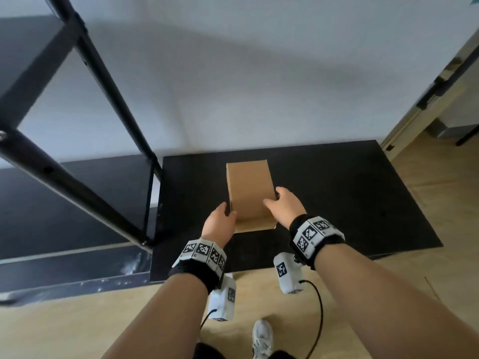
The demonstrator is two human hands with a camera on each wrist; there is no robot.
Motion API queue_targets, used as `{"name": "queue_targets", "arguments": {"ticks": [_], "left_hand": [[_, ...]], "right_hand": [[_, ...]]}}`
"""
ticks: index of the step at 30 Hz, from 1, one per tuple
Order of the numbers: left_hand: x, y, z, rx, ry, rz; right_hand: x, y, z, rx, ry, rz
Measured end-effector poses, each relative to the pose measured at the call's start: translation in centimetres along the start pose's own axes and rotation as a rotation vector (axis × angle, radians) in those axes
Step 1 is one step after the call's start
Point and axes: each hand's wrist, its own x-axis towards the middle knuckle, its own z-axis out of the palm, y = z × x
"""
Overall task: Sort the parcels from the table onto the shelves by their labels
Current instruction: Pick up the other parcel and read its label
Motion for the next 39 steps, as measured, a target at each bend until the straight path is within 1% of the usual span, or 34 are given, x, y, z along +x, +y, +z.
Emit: {"name": "queue_targets", "arguments": {"ticks": [5, 8, 10, 14, 17, 19, 23, 25, 28, 30, 35, 39], "left_hand": [[0.5, -0.3, 1.4, -0.16, 0.05, -0.028], [0.4, -0.2, 1.6, -0.268, 0.097, -0.049], [0.4, -0.3, 1.6, -0.316, 0.109, -0.07], [0.3, -0.7, 1.7, -0.405, 0.113, -0.135], [0.1, -1.2, 2.1, -0.402, 0.082, -0.161], [0.0, -1.6, 2.2, -0.368, 0.088, -0.168], [-0.7, -2.0, 2.1, -0.239, 0.192, -0.123], [-1.0, -1.7, 2.0, -0.286, 0.236, -0.102], [-1.5, -0.9, 1.4, -0.426, 0.326, -0.087], [-1.7, -0.6, 1.1, -0.469, 0.351, -0.073], [-1.4, -0.8, 0.8, -0.4, 0.275, -0.044], [-1.3, -1.1, 0.6, -0.487, 0.213, -0.051]], "right_hand": [[1.4, 1.4, 1.1, 0.04, -0.021, -0.015], [1.5, 1.6, 1.1, 0.102, 0.004, -0.012], [1.6, 2.0, 1.0, 0.151, 0.042, -0.039], [1.8, 2.8, 0.1, 0.148, 0.108, -0.123], [1.8, 3.1, -0.4, 0.187, 0.135, -0.144], [1.6, 3.0, -0.5, 0.243, 0.109, -0.127], [1.2, 2.8, 0.2, 0.285, -0.024, -0.05], [1.1, 2.8, 1.0, 0.278, -0.053, -0.038], [0.9, 2.6, 2.0, 0.249, -0.053, -0.039], [0.8, 2.2, 2.4, 0.256, -0.061, -0.043], [0.9, 1.9, 2.7, 0.203, -0.031, -0.084], [1.0, 2.0, 2.3, 0.181, 0.073, -0.097]]}}
